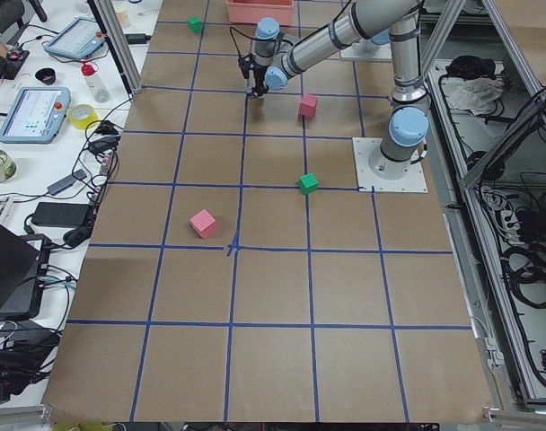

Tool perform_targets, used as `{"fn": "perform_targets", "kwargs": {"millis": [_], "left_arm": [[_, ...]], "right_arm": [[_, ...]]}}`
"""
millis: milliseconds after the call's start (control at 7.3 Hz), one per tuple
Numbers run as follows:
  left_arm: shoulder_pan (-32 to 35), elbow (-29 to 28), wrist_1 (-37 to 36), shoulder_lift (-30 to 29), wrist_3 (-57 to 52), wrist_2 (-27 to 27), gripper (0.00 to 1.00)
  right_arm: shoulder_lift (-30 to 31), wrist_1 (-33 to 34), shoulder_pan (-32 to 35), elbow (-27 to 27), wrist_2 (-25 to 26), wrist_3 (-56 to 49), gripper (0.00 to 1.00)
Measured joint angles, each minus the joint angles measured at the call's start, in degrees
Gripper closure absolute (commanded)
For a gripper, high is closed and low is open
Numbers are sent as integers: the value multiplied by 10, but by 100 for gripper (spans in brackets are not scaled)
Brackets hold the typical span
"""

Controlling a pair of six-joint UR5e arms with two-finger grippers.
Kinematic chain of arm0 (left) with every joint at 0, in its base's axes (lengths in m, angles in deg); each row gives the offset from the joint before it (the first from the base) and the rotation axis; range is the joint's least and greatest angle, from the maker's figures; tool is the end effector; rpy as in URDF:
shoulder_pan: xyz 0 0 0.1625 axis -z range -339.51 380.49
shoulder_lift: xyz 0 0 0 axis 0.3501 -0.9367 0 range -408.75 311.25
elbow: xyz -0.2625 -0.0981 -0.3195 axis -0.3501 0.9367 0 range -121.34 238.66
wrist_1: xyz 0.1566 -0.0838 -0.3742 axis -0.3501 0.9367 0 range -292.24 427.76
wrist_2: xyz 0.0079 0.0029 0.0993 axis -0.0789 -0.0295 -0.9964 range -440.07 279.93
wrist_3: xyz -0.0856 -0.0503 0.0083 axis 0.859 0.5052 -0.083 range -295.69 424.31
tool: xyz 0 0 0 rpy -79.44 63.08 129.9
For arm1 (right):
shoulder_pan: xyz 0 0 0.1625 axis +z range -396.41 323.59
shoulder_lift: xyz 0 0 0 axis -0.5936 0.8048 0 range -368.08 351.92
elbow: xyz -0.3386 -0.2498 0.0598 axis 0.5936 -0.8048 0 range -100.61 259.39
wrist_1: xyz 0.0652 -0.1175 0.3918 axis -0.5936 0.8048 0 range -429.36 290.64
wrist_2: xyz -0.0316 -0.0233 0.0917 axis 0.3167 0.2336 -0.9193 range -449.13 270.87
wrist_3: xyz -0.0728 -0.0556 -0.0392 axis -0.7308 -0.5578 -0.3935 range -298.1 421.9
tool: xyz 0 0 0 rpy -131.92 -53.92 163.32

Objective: Align button upright
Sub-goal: 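Lift the switch with the left gripper and rotate it yellow cap down, then lower the switch with the left gripper to stand on the table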

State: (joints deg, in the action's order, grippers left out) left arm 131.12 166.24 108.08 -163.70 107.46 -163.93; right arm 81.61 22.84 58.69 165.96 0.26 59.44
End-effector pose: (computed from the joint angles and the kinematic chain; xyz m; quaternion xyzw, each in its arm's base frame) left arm -0.3390 -0.4916 0.1968 0.1914 -0.9781 0.0246 0.0783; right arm 0.1785 -0.4885 0.5189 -0.0661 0.9967 -0.0462 0.0063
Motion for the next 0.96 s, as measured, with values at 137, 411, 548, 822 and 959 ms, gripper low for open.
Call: {"fn": "perform_targets", "kwargs": {"millis": [137, 411, 548, 822, 959], "left_arm": [[-11, -38, 65, 1, 28, 33, 100], [-69, -69, 123, 1, 119, 177, 100], [-97, -70, 129, -2, 178, 252, 100], [-124, -47, 130, -14, 250, 354, 100], [-133, -31, 131, -20, 270, 384, 100]], "right_arm": [[0, 0, 0, 0, 0, 0, 0], [0, 0, 0, 0, 0, 1, 0], [0, 0, 0, 0, 0, 1, 0], [0, 0, 0, 0, 0, 1, 0], [0, 0, 0, 0, -1, 1, 0]]}}
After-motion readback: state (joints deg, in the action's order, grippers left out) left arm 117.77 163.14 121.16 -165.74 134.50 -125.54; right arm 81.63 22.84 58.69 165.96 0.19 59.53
